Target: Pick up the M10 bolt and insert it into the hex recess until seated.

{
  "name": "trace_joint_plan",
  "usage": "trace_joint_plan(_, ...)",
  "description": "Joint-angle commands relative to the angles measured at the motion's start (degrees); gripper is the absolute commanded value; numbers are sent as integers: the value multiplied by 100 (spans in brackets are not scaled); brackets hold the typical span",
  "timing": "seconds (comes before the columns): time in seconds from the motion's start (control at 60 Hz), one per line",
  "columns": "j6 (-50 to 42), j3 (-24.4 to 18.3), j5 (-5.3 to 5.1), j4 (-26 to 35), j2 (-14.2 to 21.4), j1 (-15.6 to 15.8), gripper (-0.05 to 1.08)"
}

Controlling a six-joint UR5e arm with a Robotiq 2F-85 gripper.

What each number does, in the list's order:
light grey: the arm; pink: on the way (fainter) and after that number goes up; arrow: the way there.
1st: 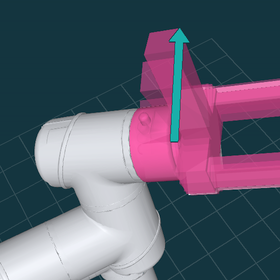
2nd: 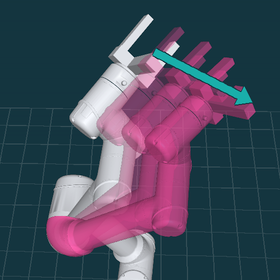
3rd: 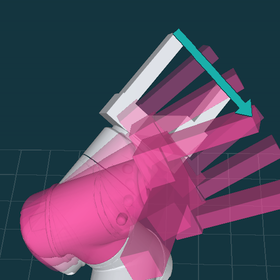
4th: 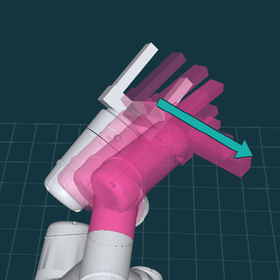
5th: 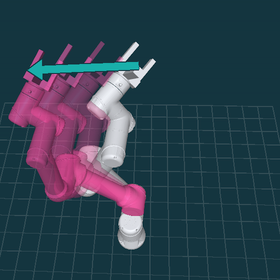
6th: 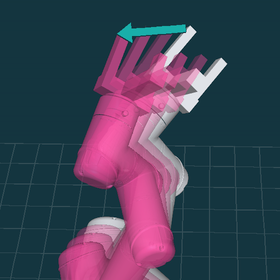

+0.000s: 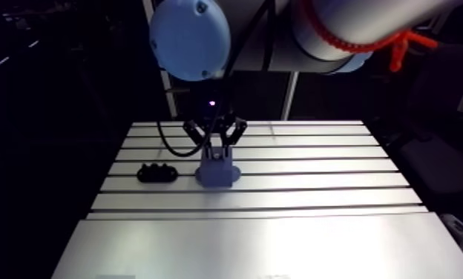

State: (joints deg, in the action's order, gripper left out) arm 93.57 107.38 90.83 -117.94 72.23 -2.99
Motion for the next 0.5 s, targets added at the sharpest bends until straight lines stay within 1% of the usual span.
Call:
trace_joint_plan(0.017, -1, -2, 0, -67, -4, 0, 64)
trace_joint_plan(0.5, -1, -2, -9, -67, -12, 0, 65)
